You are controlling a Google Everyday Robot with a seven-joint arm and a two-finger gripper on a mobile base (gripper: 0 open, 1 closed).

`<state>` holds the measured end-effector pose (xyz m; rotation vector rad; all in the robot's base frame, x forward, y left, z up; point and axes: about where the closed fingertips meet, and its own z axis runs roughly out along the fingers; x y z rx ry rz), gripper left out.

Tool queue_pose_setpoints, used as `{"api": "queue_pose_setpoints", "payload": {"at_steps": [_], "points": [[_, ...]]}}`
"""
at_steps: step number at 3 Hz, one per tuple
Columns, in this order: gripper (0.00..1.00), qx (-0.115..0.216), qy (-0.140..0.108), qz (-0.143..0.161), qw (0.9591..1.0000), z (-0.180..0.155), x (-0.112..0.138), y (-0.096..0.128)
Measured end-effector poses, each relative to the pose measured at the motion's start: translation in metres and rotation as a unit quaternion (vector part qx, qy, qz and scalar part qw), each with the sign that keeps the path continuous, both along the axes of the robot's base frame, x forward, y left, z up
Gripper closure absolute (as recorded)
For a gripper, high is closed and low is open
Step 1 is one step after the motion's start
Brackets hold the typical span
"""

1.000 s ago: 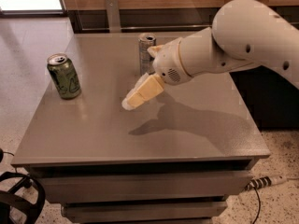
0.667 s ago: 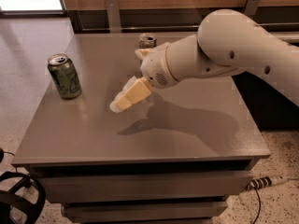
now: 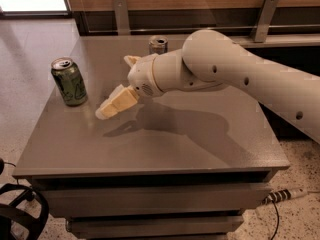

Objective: Knock green can over

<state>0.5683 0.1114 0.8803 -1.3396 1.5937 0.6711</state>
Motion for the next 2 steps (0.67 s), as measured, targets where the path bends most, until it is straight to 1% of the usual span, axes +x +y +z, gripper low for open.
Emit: {"api": "queue_pose_setpoints", "payload": {"at_steps": [1, 2], "points": [[0.00, 0.022, 0.000, -0.009, 0.9997, -0.009, 0.028, 0.015], [0.00, 0.049, -0.003, -0.011, 0.9987, -0.013, 0.044, 0.026]]}}
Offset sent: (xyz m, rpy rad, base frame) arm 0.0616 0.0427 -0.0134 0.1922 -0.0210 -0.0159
